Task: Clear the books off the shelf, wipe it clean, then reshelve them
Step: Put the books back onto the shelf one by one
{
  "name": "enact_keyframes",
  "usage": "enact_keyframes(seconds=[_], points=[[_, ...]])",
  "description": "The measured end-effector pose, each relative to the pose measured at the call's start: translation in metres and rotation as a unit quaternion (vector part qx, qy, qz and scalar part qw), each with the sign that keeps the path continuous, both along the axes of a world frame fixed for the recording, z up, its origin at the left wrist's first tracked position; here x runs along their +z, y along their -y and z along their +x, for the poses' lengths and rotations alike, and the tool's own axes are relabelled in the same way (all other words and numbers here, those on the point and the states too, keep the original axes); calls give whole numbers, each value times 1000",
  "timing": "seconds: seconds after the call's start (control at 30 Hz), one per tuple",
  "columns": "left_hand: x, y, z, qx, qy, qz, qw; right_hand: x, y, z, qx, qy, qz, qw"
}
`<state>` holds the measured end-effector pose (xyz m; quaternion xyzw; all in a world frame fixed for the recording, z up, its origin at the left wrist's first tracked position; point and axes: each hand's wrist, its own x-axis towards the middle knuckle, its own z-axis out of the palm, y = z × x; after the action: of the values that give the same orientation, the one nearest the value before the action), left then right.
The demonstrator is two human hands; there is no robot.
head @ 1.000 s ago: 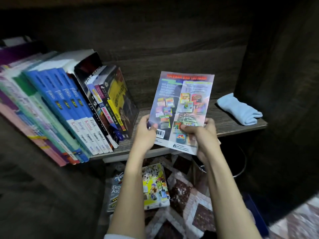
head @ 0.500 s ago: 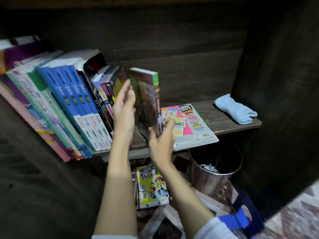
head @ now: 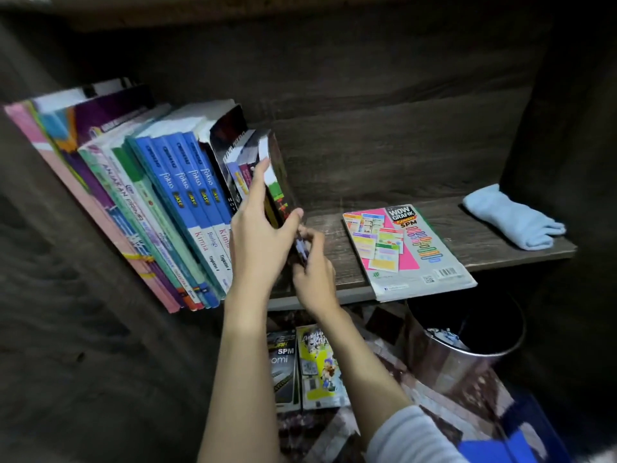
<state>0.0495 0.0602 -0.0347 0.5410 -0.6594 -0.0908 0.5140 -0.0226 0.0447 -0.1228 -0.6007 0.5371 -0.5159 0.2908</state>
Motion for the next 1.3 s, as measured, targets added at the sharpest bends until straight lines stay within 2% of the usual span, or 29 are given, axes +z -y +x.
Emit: enact_keyframes(seconds=[0.1, 0.2, 0.3, 0.4, 0.57, 0.8, 0.87, 1.07, 1.3], points=[[-2, 12, 9, 54, 62, -33, 996, 0, 11, -5, 50, -3, 37, 998], [1, 17, 13, 69, 108, -28, 991, -7, 17, -16, 117, -8, 84, 990], [4, 16, 12, 67, 112, 2, 992, -11, 23, -29, 139, -33, 114, 983], [5, 16, 15, 68, 112, 10, 991, -12, 29, -33, 150, -13, 121, 981], [1, 20, 16, 89, 157, 31, 983, -21, 37, -29, 127, -3, 124, 984], [-8, 32, 10, 156, 176, -23, 972, -22, 47, -28, 93, -55, 93, 990], [-11, 36, 10, 175, 183, -33, 967, -22, 51, -28, 101, -55, 92, 989], [-16, 42, 7, 198, 188, -47, 961, -20, 60, -34, 157, -144, 114, 970], [-23, 50, 2, 232, 186, -73, 952, -21, 60, -28, 104, -132, 88, 982]])
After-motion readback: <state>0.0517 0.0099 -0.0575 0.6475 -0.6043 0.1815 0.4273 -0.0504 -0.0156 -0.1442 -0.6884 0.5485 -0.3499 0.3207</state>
